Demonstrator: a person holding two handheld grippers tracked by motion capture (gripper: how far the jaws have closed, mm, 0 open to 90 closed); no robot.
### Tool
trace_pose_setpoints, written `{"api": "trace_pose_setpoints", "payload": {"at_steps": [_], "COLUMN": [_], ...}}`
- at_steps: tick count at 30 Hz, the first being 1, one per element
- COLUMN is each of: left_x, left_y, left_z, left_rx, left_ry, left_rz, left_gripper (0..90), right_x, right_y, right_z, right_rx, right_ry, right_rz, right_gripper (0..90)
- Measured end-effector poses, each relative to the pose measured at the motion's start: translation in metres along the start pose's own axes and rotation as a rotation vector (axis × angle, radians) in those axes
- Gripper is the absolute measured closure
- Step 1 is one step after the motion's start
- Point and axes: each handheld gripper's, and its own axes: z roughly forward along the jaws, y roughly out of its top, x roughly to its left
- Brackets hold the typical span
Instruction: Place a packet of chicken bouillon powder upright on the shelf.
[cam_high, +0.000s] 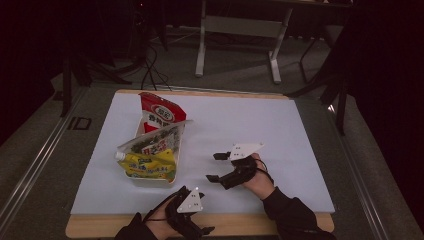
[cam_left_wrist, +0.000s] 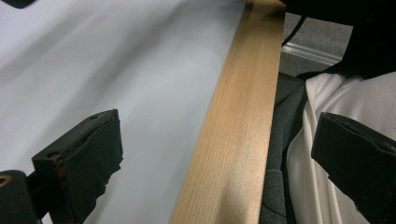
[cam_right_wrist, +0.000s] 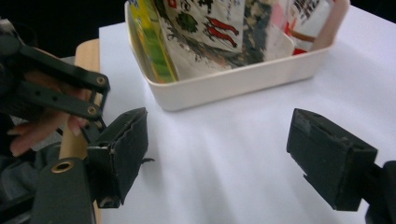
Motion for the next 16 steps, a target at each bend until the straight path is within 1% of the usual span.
{"api": "trace_pose_setpoints", "payload": {"at_steps": [3,5,9,11,16], "left_x": [0.000,0.000,-0.001,-0.001,-0.002], "left_y": [0.000,0.000,0.000,0.000,-0.001], "left_z": [0.000,0.000,0.000,0.001,0.002], "left_rx": [-0.004,-0.002,-0.003,-0.003,-0.003], "left_ry": [-0.002,0.000,0.000,-0.001,-0.003], "left_rz": [-0.007,-0.003,0.000,0.000,0.000], "left_gripper": [3.2,3.2,3.2,3.2,3.2], "right_x": [-0.002,-0.003,-0.006,-0.007,-0.008], "right_y": [-0.006,-0.010,-0.017,-0.020,-0.023], "right_z": [-0.002,-0.004,-0.007,-0.007,-0.005], "right_rx": [0.001,-0.007,-0.007,0.003,0.012], "right_ry": [-0.009,-0.013,-0.037,-0.047,-0.042], "right_rz": [0.005,0.009,0.008,0.009,0.012], "right_gripper": [20.2,20.2,20.2,20.3,22.2]}}
